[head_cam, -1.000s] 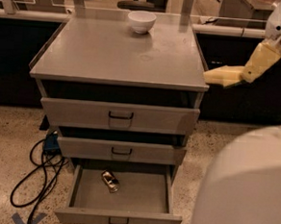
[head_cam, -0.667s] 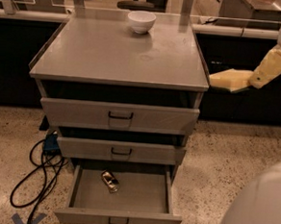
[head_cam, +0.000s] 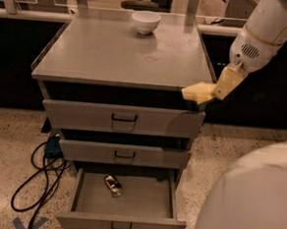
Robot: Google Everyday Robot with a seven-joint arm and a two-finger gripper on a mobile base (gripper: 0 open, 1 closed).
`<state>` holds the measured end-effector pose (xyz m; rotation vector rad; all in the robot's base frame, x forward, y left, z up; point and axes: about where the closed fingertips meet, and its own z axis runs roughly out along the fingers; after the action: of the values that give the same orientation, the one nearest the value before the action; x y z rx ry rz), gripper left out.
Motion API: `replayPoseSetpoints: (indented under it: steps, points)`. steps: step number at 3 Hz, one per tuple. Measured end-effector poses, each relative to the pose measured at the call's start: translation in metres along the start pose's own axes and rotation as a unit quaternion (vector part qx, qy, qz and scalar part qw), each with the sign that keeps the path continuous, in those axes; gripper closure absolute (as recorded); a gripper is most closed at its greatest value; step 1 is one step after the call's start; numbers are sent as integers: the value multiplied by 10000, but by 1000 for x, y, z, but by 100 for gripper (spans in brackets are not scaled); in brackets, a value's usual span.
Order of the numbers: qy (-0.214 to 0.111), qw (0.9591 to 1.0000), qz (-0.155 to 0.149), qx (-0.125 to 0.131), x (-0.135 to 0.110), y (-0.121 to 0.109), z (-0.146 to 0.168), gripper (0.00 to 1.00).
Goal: Place sponge into bottom drawer
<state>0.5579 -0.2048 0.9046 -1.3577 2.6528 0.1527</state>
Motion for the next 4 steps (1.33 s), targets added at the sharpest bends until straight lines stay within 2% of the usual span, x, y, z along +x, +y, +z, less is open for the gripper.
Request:
replayPoseSetpoints:
  steps: [1,2,3,4]
  points:
    - [201,9995,57,-227,15,10,24,100]
    - [172,9997,69,-168,13,6,22,100]
    - [274,9996,112,-35,16,6,49,100]
    - [566,9979,294,53,19,14,116,100]
